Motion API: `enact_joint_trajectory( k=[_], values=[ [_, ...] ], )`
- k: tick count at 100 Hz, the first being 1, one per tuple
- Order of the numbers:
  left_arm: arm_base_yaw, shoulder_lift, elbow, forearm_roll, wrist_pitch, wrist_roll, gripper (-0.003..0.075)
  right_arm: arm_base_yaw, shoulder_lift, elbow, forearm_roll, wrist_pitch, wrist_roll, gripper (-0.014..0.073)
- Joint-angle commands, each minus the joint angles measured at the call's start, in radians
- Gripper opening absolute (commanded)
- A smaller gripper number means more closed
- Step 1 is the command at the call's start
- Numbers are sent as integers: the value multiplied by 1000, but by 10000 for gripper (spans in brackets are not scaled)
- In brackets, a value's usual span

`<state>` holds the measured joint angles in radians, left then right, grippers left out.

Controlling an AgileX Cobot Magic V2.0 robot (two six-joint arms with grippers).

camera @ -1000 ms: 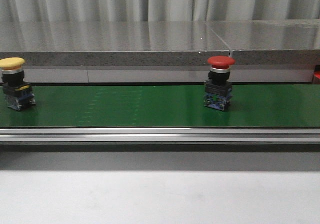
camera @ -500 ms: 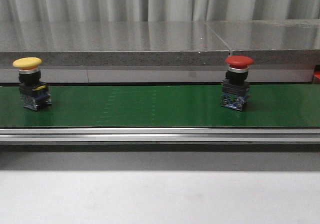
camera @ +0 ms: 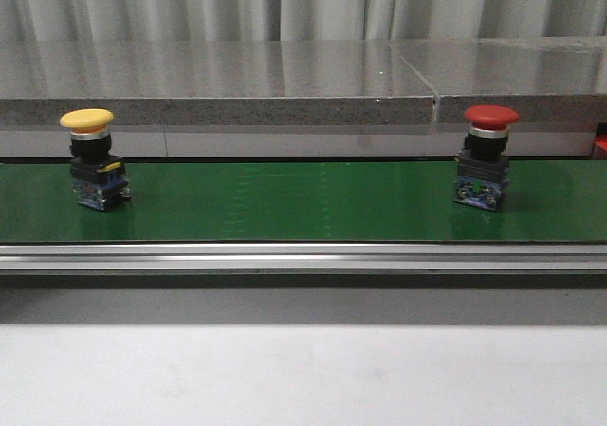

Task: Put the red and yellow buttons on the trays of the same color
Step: 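Move the right gripper above the red button arriving on the belt, then grasp the red button off the belt with the right gripper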

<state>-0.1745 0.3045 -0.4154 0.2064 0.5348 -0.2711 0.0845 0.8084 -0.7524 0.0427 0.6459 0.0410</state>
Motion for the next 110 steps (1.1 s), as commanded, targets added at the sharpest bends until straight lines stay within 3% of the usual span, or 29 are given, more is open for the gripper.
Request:
enact_joint_trajectory(
  k=[1,10,17,24,39,62,110],
  values=[
    [-8,6,-26,5,-77,-1,-19,4,41,-38,2,-56,-4,-66],
    [-8,6,-26,5,-77,-1,-19,4,75,-38,2,-48,-4,-32],
    [-8,6,-26,5,-77,-1,-19,4,91,-38,2,-44,-4,64],
    [-8,6,-26,5,-77,-1,-19,4,94,-38,2,-44,-4,228],
    [-8,6,-26,5,-77,-1,-19,4,94,-38,2,-58,-4,673],
    [-8,6,-26,5,-77,-1,-19,4,136,-60,2,-48,-4,635],
    [-8,6,-26,5,-77,-1,-19,4,470,-249,22,25,-5,635]
  ],
)
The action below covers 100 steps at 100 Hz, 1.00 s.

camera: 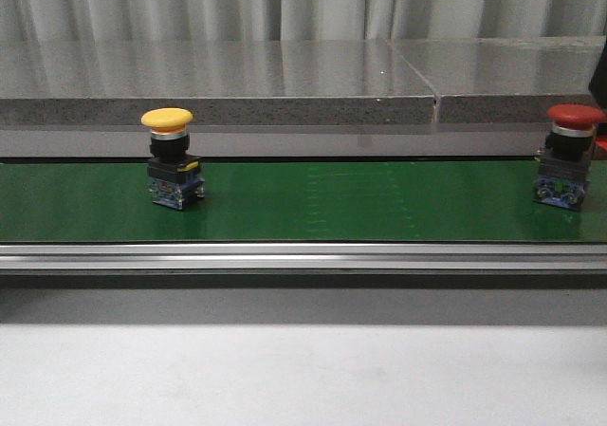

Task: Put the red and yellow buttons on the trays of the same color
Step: 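Grasp the red button off the belt with the right gripper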

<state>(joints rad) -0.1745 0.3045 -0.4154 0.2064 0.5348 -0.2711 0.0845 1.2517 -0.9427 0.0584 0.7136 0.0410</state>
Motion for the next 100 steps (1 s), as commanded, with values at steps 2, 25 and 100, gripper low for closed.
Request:
enact_joint_trajectory(
  k=[2,25,100],
  values=[
    [-8,6,-26,5,-77,-1,-19,4,40,-65,6,-46,-5,635],
    [-8,6,-26,5,-77,-1,-19,4,181,-146,-39,-60,-5,635],
    [-8,6,-24,5,-77,-1,-19,-110,290,-393,-67,73,-5,136]
  ],
)
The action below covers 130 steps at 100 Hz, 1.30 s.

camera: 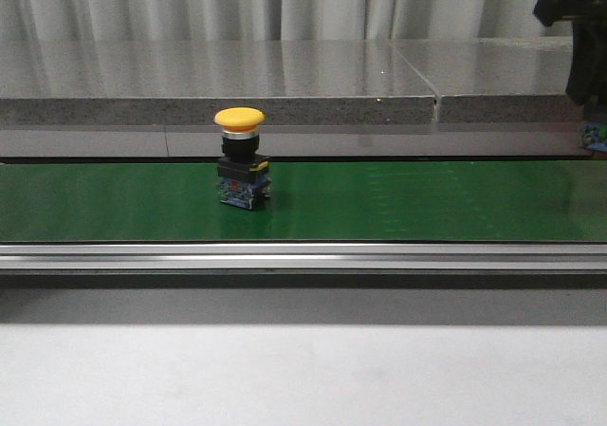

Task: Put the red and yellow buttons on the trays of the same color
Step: 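Grasp the red button off the belt with the right gripper, then carry the red button into the red tray and open the right gripper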

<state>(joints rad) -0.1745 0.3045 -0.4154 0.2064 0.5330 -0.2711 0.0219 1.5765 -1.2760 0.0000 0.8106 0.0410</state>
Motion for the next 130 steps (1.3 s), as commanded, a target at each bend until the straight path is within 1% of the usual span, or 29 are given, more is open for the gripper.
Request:
enact_joint_trajectory(
  k=[1,38,68,82,94,108,130],
  values=[
    [-8,6,-24,5,-75,-1,-19,-58,-35,-65,-8,-24,-5,136],
    [-8,6,-24,5,-75,-1,-19,-312,-9,-159,-7,-58,-5,136],
    [-8,6,-24,5,-75,-1,-19,-440,66,-163,-7,-129,-23,136],
    [-8,6,-24,5,-75,-1,-19,-487,115,-165,0,-174,-23,136],
    [-8,6,-24,5,-75,-1,-19,-515,162,-174,31,-209,-25,136],
    [-8,6,-24,5,-75,-1,-19,-519,231,-218,53,-227,-51,136],
    [-8,6,-24,5,-75,-1,-19,-519,331,-311,136,-214,-100,136]
  ],
)
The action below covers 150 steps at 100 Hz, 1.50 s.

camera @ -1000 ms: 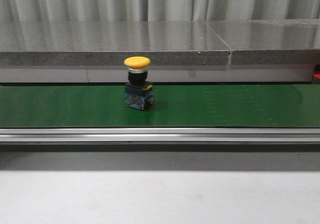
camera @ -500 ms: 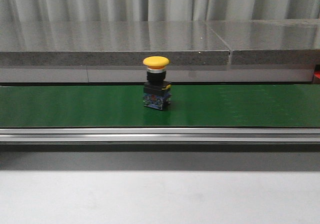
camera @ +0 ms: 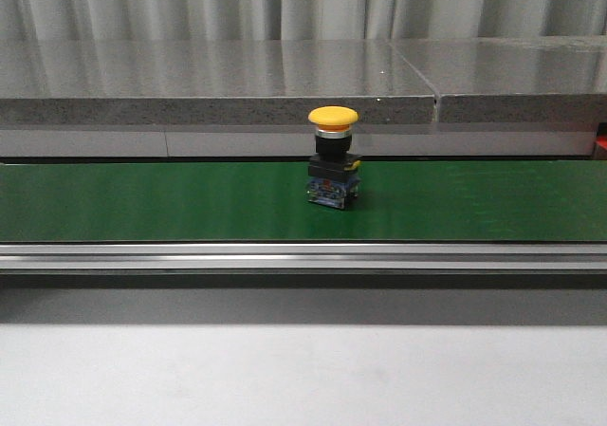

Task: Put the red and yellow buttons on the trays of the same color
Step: 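Carry the red button into the red tray and open the right gripper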

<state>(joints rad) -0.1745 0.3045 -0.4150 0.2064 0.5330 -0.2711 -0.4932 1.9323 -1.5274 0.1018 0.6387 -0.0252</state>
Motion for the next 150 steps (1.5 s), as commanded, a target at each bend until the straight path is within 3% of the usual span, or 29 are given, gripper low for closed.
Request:
enact_joint_trajectory(
  k=[1,46,53,70,80,112,150],
  values=[
    [-8,6,-24,5,-75,-1,-19,-4,-22,-62,36,-39,-35,136],
    [-8,6,-24,5,-75,-1,-19,-4,66,-83,68,4,-47,159],
    [-8,6,-24,5,-75,-1,-19,-4,66,-83,68,4,-47,227],
    [-8,6,-24,5,-75,-1,-19,-4,66,-83,68,14,-67,517],
    [-8,6,-24,5,-75,-1,-19,-4,62,-83,68,12,-70,596],
    [-8,6,-24,5,-75,-1,-19,2,40,-152,68,71,-75,600],
    [-8,6,-24,5,-75,-1,-19,68,-215,-75,69,145,-203,600]
  ],
)
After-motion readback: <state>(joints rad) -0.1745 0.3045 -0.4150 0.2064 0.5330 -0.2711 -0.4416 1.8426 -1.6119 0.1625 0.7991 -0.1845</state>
